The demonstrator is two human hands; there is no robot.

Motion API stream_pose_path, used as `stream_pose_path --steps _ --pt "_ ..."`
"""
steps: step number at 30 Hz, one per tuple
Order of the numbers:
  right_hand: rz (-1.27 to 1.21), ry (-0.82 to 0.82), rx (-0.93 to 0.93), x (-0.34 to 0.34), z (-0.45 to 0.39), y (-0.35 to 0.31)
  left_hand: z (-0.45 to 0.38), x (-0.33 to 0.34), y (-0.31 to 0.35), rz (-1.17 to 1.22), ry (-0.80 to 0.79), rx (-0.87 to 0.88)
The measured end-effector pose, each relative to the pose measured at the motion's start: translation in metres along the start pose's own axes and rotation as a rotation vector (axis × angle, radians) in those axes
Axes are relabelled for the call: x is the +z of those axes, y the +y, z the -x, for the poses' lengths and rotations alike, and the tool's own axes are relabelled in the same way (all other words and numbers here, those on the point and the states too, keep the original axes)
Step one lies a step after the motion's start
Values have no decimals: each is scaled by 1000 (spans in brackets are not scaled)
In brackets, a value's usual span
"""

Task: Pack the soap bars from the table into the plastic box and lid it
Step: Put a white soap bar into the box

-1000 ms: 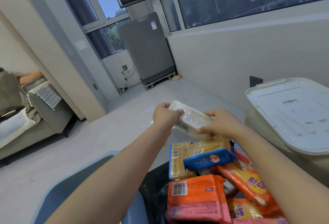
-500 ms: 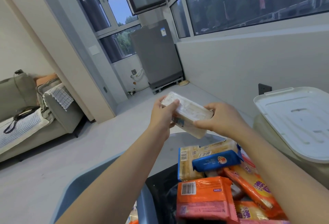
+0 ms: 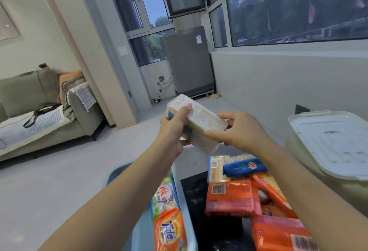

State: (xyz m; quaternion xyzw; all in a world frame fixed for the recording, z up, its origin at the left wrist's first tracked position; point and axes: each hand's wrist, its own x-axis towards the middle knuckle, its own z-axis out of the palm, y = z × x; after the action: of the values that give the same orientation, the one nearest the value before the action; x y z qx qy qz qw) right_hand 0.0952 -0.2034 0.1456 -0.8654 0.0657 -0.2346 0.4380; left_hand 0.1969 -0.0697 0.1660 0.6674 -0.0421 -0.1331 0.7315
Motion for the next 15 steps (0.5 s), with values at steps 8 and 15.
stream_pose_path --steps 8,15 --pt "-133 -153 -83 32 22 -43 38 -63 9 31 39 -18" --pt "-202 -527 8 65 44 -70 66 -121 8 -48 -8 -92"
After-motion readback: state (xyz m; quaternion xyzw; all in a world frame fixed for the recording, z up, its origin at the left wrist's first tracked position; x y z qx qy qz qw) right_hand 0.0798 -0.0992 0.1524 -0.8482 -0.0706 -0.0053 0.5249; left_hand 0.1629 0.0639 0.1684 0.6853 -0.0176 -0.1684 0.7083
